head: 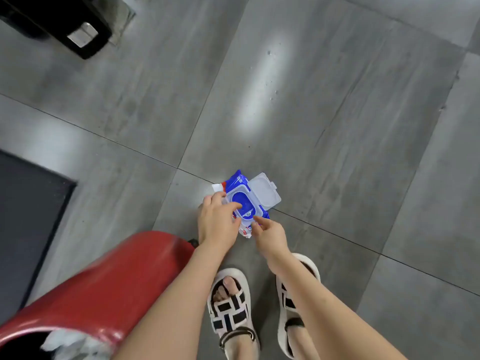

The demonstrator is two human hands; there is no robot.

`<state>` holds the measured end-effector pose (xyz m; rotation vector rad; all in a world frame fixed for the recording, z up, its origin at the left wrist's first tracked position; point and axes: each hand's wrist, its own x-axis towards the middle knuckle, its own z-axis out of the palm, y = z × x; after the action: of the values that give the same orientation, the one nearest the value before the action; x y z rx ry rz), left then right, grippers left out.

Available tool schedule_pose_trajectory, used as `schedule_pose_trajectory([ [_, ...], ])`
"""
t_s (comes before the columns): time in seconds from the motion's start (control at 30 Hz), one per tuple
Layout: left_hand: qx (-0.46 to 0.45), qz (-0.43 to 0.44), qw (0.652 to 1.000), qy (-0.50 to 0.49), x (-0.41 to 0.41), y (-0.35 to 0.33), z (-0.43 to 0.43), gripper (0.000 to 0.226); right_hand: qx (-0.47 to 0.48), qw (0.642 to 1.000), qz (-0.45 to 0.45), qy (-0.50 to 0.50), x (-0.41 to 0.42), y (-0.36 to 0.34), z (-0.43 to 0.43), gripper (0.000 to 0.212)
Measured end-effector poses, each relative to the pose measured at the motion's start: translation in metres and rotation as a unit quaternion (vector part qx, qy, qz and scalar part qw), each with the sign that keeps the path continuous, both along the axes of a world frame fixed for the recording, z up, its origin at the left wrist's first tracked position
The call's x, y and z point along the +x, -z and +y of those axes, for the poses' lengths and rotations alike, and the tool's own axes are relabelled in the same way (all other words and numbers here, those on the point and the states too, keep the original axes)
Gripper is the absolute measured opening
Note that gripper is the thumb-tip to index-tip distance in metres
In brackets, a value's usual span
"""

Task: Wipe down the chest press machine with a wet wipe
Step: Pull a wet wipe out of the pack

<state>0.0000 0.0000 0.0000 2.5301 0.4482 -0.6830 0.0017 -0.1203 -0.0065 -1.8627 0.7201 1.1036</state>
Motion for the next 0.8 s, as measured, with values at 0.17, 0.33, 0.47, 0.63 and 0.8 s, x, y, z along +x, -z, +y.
schedule_pose_trajectory([
  [0.17, 0.030, 0.000, 0.998, 0.055, -0.005, 0.039, -0.005, 0.038, 0.021, 0.988, 0.039, 0.146, -0.005, 0.030, 0.015, 0.038],
  [0.33, 0.031, -0.011, 0.999, 0.032, -0.011, 0.054, -0.004, 0.036, 0.007, 0.911, 0.099, 0.400, 0.000, 0.038, 0.037, 0.025],
  [0.47, 0.024, -0.047, 0.998, 0.045, -0.010, 0.059, 0.002, 0.041, 0.003, 0.874, 0.164, 0.457, 0.012, 0.040, 0.041, 0.008],
  [0.63, 0.046, -0.067, 0.995, 0.059, -0.004, 0.062, 0.003, 0.031, -0.005, 0.904, 0.160, 0.398, 0.019, 0.037, 0.030, 0.019],
  [0.8, 0.034, -0.099, 0.994, 0.043, 0.003, 0.070, -0.001, 0.018, 0.022, 0.941, 0.083, 0.327, 0.010, 0.032, 0.017, 0.024],
])
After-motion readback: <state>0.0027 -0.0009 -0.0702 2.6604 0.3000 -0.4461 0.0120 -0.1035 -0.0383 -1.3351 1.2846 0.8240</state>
